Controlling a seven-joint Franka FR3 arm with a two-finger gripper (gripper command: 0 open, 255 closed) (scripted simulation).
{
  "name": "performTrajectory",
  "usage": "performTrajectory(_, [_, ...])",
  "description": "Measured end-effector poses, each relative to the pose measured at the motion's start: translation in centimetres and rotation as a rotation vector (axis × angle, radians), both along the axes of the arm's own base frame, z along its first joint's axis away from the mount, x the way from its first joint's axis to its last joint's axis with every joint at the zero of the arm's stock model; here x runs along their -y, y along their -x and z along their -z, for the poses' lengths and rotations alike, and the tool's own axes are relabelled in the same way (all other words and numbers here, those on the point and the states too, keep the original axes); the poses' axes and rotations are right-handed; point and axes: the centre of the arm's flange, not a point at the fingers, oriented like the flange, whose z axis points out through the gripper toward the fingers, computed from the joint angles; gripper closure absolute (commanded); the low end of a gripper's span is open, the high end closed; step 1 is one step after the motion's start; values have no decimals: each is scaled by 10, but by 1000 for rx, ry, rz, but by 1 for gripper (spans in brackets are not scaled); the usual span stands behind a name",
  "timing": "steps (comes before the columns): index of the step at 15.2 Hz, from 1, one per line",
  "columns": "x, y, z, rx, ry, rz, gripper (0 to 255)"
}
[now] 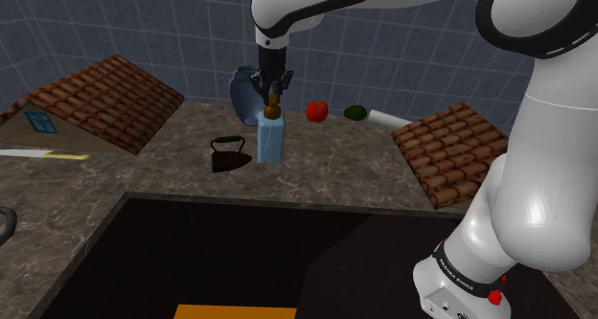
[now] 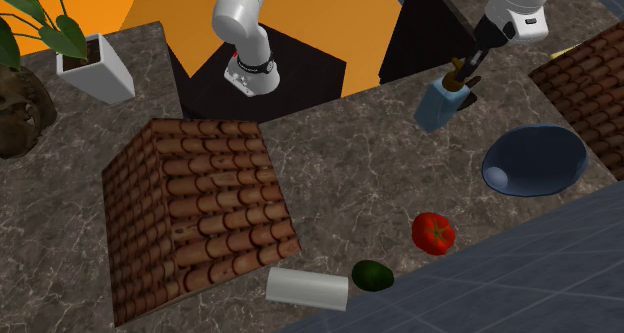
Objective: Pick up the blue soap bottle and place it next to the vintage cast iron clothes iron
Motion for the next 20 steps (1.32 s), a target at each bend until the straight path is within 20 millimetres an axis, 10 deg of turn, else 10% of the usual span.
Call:
performTrajectory(2, [0, 0, 0, 0, 0, 0, 255])
performTrajectory(3, [0, 0, 0, 0, 0, 0, 0])
performTrajectory(20, [-2, 1, -50, 1, 0, 0, 0])
